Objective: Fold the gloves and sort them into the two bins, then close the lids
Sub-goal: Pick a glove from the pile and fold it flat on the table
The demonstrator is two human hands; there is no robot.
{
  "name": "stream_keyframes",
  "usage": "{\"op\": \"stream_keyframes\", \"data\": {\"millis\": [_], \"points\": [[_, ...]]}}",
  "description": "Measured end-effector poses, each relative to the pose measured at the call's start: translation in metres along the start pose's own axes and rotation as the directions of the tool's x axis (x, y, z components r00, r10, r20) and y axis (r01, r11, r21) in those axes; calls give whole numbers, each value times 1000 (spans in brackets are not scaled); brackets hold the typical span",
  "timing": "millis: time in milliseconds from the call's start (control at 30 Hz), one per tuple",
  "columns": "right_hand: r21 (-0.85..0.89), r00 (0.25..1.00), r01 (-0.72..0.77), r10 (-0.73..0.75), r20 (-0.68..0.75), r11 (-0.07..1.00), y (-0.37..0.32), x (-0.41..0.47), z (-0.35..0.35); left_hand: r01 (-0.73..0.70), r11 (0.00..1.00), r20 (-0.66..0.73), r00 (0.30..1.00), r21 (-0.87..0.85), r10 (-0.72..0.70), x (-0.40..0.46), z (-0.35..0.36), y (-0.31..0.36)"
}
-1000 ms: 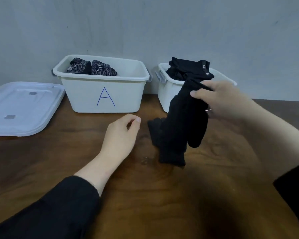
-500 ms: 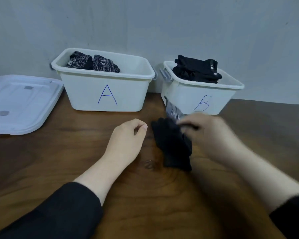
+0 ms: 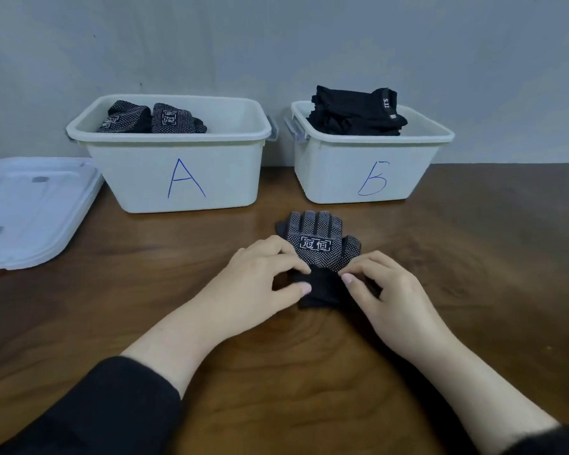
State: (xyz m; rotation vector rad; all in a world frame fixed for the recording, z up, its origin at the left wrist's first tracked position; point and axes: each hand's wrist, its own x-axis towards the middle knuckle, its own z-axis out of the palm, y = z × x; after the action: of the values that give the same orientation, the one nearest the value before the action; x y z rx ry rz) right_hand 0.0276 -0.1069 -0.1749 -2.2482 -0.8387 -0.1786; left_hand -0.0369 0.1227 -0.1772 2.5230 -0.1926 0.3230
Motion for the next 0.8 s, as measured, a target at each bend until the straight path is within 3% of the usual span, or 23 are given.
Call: {"op": "stream_keyframes", "data": {"millis": [67,200,467,667,733,800], "points": [[18,1000,-13,13,-20,1000,3,1,-3,-37,996,59,998,84,32,-1,0,-1],[75,997,-54,58,-54,996,5,0,-7,-77,988,36,997,133,72,0,1,-2],[101,993,-91,98,-69,991,5,0,-8,-116,970,-179,971,215,156,6,3,22],[78,995,-68,73,-64,995,10,0,-7,-220,951,23,975,217,221,-2,13,25],[67,999,3,0,-52,998,10,1,-9,-209,965,58,978,161,202,-3,11,21],[45,991,114,-116,60,993,12,0,-15,-185,979,35,982,82,183,-5,7,15]]}}
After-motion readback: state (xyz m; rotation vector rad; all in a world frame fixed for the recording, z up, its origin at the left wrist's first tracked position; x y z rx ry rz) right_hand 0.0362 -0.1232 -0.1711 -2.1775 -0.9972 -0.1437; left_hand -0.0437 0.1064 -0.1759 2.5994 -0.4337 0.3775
